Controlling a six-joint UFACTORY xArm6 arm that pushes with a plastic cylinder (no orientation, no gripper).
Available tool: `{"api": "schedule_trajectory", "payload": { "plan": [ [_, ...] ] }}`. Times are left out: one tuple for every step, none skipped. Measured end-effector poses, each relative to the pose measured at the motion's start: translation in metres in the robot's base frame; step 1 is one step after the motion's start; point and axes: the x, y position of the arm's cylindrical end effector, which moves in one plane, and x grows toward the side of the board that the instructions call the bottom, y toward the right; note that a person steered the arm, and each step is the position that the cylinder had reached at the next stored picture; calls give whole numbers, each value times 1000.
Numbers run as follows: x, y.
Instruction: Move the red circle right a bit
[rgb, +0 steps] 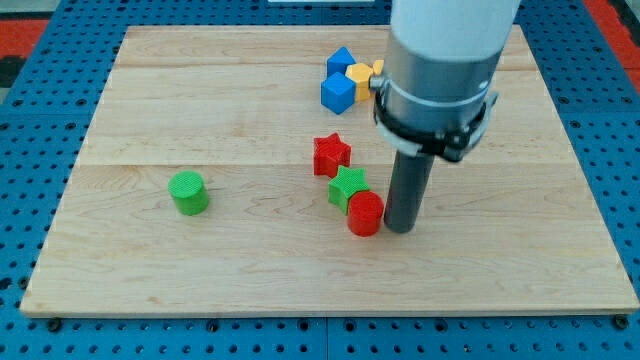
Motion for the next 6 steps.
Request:
{"api": "schedule_trajectory", "payload": {
  "plan": [
    [16, -41],
    [27, 9],
    [-4, 47],
    [-19, 23],
    [-18, -11],
    [14, -20]
  ]
}}
